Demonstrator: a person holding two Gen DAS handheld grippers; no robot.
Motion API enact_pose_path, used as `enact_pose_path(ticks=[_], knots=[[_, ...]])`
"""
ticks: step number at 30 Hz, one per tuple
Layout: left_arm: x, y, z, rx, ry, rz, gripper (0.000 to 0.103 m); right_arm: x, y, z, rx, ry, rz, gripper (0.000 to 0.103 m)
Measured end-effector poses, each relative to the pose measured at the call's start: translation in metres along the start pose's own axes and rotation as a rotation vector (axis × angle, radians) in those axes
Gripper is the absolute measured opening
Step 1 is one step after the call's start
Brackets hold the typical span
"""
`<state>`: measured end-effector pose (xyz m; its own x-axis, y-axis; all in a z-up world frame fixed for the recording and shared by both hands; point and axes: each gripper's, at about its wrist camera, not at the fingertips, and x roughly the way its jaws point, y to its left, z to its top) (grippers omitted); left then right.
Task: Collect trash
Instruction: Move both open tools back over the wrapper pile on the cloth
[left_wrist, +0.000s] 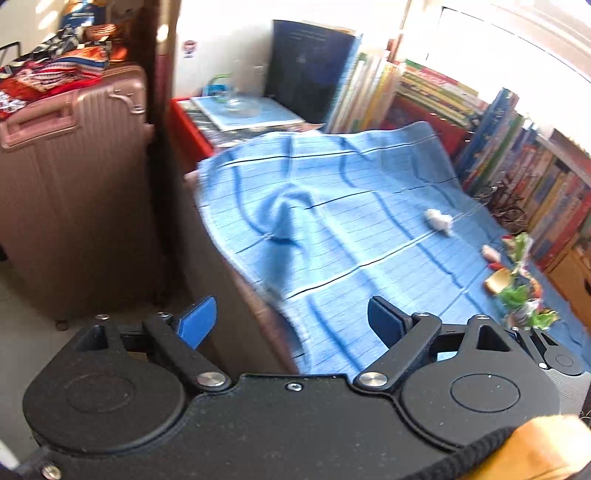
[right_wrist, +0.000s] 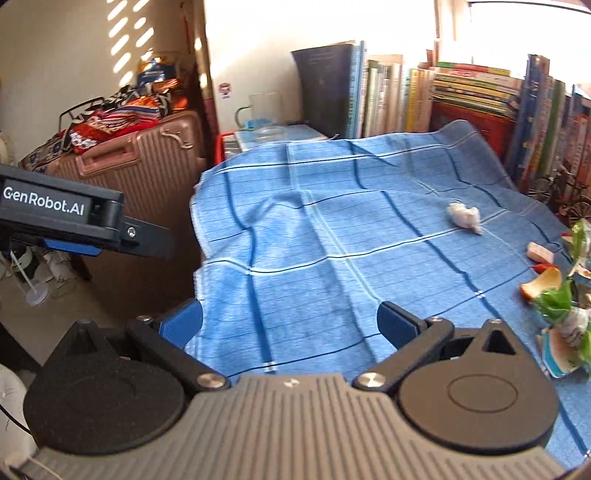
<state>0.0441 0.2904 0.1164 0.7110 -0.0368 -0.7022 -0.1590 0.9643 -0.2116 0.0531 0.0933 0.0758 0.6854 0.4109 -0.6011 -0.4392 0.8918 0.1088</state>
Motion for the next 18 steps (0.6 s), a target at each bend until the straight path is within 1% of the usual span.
enact_pose_path(ticks=[1,3,7,13,16,18], knots=[[0.005,-0.007,0.003,0.007,0.001,-0.021,0.097,-0.002,-0.009,0.001,0.015,-0.009,-0.024,0.103],[0.014,-0.024,0.008,0.029,0.005,-0.064,0.098,-0.008,-0.026,0.001,0.046,-0.032,-0.062,0.103],[0.036,-0.058,0.016,0.071,0.034,-0.151,0.103,-0.020,-0.057,0.002,0.089,-0.062,-0.143,0.103],[0.070,-0.109,0.027,0.131,0.081,-0.240,0.103,-0.041,-0.101,-0.006,0.145,-0.067,-0.260,0.103],[0.083,-0.135,0.029,0.182,0.106,-0.291,0.103,-0.048,-0.122,-0.011,0.195,-0.054,-0.323,0.103],[0.090,-0.152,0.029,0.231,0.111,-0.306,0.103,-0.052,-0.134,-0.013,0.223,-0.048,-0.384,0.103]])
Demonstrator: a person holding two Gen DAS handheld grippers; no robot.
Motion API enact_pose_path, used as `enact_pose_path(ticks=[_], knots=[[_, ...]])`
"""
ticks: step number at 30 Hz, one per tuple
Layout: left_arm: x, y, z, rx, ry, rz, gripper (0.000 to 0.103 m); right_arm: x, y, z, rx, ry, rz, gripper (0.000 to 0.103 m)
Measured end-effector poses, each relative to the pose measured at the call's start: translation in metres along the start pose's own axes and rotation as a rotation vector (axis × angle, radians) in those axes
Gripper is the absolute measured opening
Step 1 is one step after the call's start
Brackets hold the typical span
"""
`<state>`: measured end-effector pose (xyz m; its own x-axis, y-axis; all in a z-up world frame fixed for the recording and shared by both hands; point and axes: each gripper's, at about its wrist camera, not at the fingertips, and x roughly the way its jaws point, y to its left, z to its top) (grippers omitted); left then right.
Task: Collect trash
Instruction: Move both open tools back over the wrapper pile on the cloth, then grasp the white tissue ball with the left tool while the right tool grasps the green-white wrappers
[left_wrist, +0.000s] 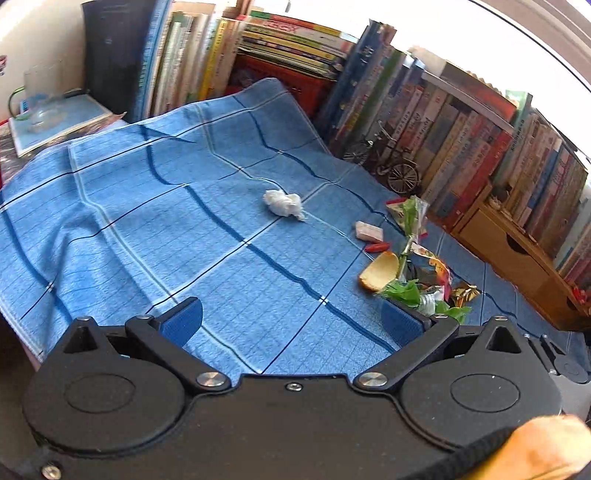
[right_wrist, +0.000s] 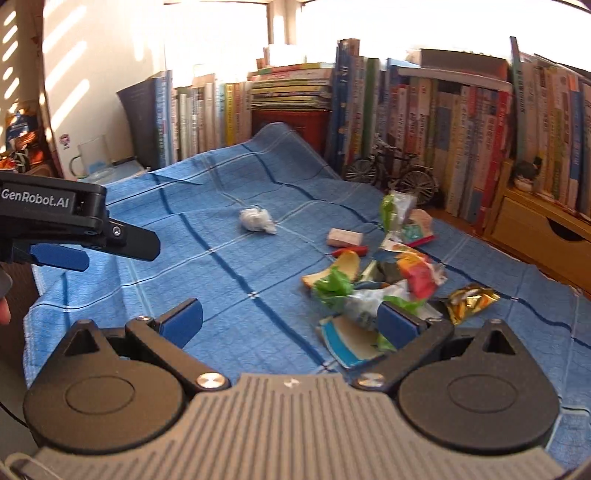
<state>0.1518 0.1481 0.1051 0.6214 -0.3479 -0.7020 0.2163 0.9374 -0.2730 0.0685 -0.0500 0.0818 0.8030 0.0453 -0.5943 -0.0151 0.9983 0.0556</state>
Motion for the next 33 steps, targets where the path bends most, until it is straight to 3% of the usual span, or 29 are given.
enact_pose_path(ticks=[3,7,13,20,28,33], knots=[[0.018,-0.013,0.005,0.058,0.023,-0.004,0.103,0.002,-0.019,0.001,0.045,0.008,-0.074,0.103],[0.039,-0.015,0.013,0.053,0.043,-0.007,0.103,0.011,-0.037,0.002,0.085,0.022,-0.140,0.103],[0.064,0.009,0.025,-0.009,0.068,0.012,0.103,0.033,-0.046,0.004,0.093,0.045,-0.131,0.103],[0.101,0.026,0.044,0.016,0.068,0.079,0.102,0.069,-0.042,0.003,0.083,0.090,-0.106,0.103],[0.154,0.012,0.068,0.193,0.025,0.151,0.103,0.095,-0.052,-0.002,0.132,0.133,-0.063,0.103],[0.179,-0.002,0.076,0.321,-0.054,0.169,0.103,0.097,-0.050,-0.003,0.112,0.117,-0.173,0.103]])
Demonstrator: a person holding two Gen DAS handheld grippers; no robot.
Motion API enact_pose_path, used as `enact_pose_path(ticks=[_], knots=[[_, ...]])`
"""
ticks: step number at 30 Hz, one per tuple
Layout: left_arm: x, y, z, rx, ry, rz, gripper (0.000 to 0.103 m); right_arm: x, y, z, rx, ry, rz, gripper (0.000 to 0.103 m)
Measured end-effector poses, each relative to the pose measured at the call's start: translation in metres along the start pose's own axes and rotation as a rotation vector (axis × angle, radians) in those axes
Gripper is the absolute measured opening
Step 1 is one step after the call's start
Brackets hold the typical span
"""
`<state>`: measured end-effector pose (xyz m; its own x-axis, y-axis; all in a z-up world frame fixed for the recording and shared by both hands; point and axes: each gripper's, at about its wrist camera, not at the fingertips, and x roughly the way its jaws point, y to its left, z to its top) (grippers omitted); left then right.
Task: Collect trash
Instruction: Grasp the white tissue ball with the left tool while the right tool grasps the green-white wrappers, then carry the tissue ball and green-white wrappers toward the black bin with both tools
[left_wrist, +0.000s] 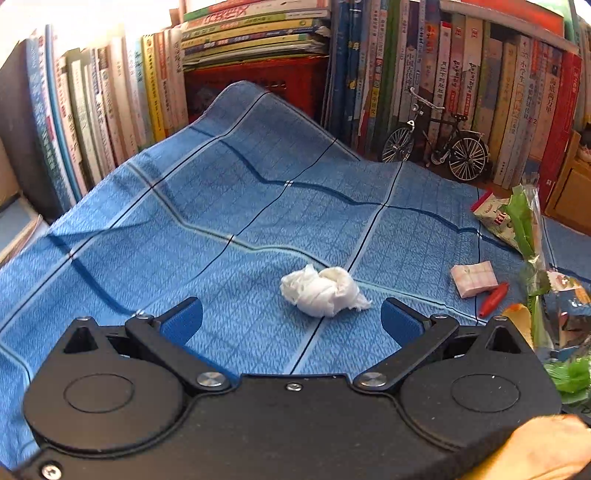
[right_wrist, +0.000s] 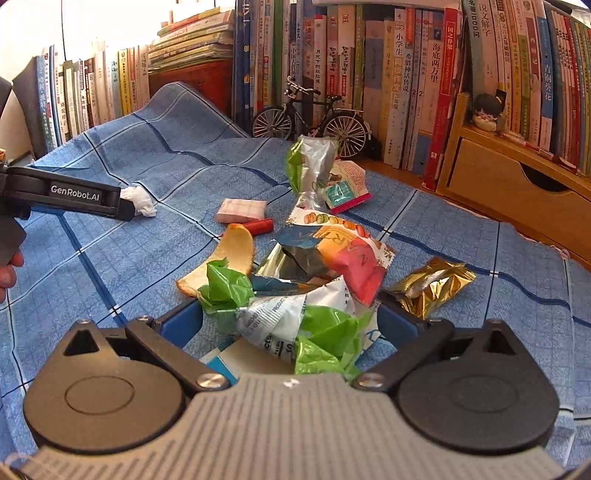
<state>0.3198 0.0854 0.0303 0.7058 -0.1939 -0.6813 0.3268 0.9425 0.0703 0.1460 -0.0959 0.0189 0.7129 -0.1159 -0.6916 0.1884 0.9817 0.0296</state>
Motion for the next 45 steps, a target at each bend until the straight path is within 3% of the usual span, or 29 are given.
enact_pose_path(ticks=[2,5,9,13,16,23,25,30,45], knots=[[0.008,-0.007,0.003,0.053,-0.007,0.015,0.103,0.002,-0.002,0.000,0.032,0.023,0.021,0.103],[0.017,-0.012,0.006,0.089,-0.009,-0.001,0.101,0.006,-0.001,-0.001,0.054,0.040,-0.036,0.103],[0.019,-0.014,0.004,0.065,-0.019,-0.043,0.083,0.001,0.013,-0.003,-0.054,-0.031,-0.273,0.103],[0.023,-0.011,0.002,0.055,0.003,-0.066,0.077,-0.004,0.010,0.005,-0.082,-0.028,-0.161,0.103],[0.023,-0.010,0.001,0.058,0.000,-0.074,0.072,-0.005,0.011,0.006,-0.060,0.002,-0.157,0.092],[0.024,-0.005,0.004,0.012,-0.002,-0.080,0.060,-0.002,0.007,0.004,-0.041,0.065,-0.165,0.091],[0.024,-0.006,0.004,0.013,0.005,-0.087,0.050,-0.003,0.005,0.004,-0.037,0.075,-0.138,0.085],[0.022,-0.007,0.005,0.001,-0.003,-0.075,0.043,-0.002,0.005,0.005,-0.046,0.077,-0.094,0.079],[-0.018,-0.006,-0.004,0.006,-0.037,-0.042,0.041,-0.023,0.013,0.008,-0.065,0.013,-0.049,0.078]])
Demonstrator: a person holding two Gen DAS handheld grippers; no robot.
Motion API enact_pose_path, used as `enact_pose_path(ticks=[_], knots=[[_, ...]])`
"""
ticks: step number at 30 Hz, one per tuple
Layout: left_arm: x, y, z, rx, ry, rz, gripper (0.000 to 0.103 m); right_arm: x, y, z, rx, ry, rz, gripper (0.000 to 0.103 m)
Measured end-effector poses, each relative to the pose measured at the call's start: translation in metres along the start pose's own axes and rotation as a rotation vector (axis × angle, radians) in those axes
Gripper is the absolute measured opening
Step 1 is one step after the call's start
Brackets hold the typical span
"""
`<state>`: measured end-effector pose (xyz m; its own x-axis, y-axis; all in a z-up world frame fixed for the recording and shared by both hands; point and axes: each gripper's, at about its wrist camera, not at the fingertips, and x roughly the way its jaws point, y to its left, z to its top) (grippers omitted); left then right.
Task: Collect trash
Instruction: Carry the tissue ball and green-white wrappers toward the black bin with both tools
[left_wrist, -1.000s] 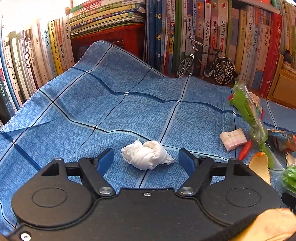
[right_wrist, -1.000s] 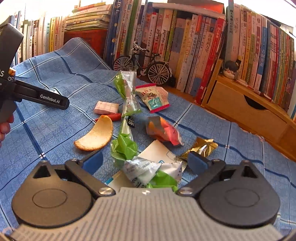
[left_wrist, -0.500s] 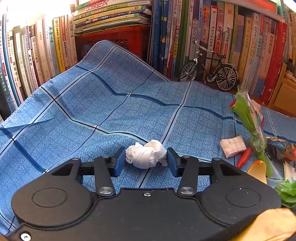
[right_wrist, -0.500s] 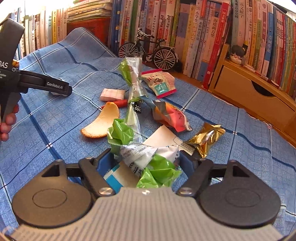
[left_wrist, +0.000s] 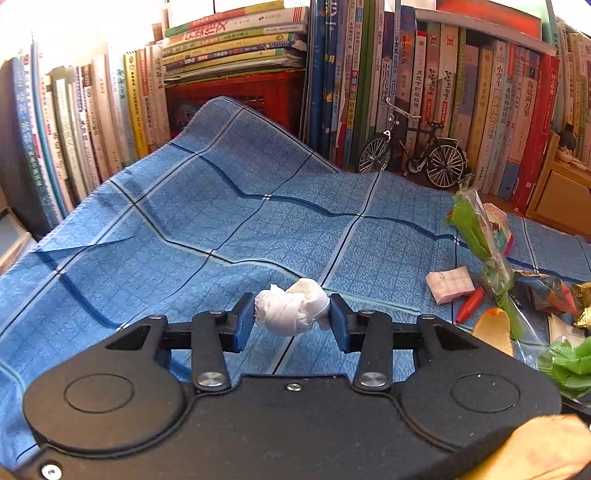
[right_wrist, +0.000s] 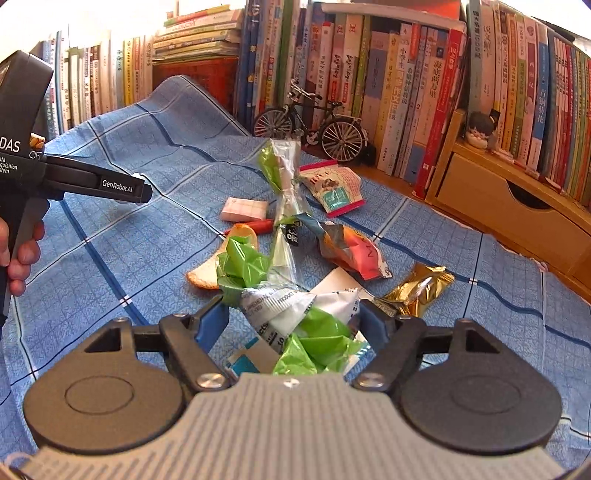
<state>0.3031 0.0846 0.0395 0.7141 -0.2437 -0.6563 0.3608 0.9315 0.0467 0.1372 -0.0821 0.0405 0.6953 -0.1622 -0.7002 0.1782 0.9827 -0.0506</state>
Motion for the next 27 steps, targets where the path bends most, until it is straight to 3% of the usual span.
enact_pose_path(ticks=[11,27], knots=[[-0.066,0.013,-0.032,-0.045,-0.004,0.054,0.040,-0.034,0.029,-0.005,-0.079,-0.050,0.082,0.078],[-0.173,0.046,-0.093,-0.217,-0.022,0.205,0.040,-0.088,0.080,-0.027,-0.221,-0.093,0.272,0.078]])
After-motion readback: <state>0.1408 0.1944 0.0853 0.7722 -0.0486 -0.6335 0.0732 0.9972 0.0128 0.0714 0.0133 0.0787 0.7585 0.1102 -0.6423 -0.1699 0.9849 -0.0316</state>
